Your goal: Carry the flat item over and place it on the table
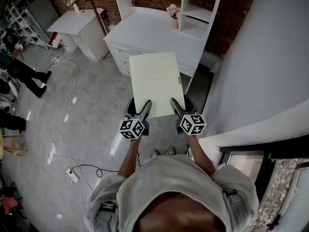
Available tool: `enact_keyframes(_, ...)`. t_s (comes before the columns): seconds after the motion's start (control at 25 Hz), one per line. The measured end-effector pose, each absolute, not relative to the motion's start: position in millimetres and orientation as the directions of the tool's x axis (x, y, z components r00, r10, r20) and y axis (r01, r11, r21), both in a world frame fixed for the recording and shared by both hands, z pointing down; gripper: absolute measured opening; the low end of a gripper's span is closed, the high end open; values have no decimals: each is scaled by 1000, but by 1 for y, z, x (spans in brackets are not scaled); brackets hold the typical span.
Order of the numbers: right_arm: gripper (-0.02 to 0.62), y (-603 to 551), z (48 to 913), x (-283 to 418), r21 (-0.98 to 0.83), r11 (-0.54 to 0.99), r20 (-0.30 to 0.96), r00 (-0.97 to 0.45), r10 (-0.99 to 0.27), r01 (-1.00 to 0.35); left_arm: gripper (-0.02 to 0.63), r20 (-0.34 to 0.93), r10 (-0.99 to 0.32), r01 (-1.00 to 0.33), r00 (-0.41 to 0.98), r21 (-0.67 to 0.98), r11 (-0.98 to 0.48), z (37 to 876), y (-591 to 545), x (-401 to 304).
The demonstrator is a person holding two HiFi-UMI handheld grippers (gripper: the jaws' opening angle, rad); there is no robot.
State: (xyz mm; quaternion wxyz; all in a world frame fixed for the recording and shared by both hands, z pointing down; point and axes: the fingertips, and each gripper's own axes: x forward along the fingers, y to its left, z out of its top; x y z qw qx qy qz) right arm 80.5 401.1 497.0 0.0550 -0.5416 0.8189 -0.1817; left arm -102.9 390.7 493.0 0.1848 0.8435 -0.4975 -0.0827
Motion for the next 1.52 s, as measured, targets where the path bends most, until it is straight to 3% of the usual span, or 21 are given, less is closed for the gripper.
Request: enact_keyframes(1.52,304,348,503,142,-384,366,94,-430,-898,-848,405,62,-882,-829,466,378,-412,498,341,-43)
